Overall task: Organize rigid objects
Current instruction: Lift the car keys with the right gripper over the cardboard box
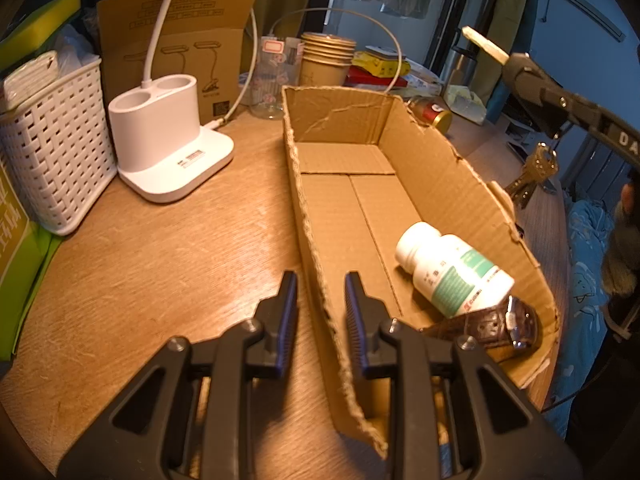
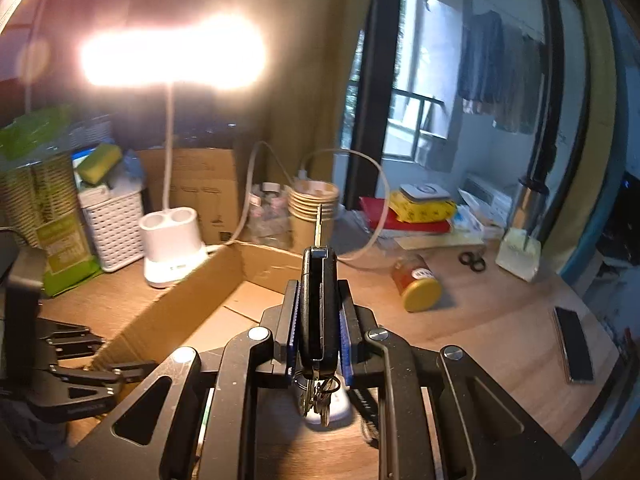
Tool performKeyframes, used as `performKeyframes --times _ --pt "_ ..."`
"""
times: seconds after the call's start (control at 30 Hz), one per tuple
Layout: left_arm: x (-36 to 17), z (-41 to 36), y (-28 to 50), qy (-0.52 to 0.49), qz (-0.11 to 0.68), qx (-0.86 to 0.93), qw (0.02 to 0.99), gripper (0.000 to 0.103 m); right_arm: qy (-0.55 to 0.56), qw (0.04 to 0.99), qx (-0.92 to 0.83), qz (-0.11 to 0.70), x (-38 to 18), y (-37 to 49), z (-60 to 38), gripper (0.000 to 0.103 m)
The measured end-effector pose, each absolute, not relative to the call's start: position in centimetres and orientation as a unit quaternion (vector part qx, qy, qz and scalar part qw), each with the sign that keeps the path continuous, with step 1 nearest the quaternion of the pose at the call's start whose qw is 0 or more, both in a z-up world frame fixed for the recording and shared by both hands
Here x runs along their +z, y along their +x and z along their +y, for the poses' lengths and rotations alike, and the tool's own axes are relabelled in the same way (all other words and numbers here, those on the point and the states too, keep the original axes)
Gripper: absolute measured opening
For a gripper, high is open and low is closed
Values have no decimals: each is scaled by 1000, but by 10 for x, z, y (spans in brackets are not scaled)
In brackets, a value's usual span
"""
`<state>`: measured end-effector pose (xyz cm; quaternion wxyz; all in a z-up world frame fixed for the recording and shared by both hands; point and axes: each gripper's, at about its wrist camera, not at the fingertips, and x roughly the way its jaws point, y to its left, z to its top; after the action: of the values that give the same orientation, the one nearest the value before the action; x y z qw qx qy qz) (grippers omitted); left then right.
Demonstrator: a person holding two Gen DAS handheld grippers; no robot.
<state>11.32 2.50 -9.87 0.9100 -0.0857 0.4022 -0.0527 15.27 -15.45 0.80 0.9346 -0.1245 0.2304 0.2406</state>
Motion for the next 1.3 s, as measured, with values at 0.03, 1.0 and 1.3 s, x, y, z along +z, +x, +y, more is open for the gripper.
performKeyframes --times 0.03,1.0,1.3 --pt "-99 25 113 -86 402 -53 910 26 -126 934 245 229 9 151 -151 18" --pt "-100 22 113 -85 402 -53 910 26 -160 896 338 239 -7 122 -74 18" --pt "-100 22 113 -85 402 -53 910 26 -169 886 344 260 -25 128 -62 18"
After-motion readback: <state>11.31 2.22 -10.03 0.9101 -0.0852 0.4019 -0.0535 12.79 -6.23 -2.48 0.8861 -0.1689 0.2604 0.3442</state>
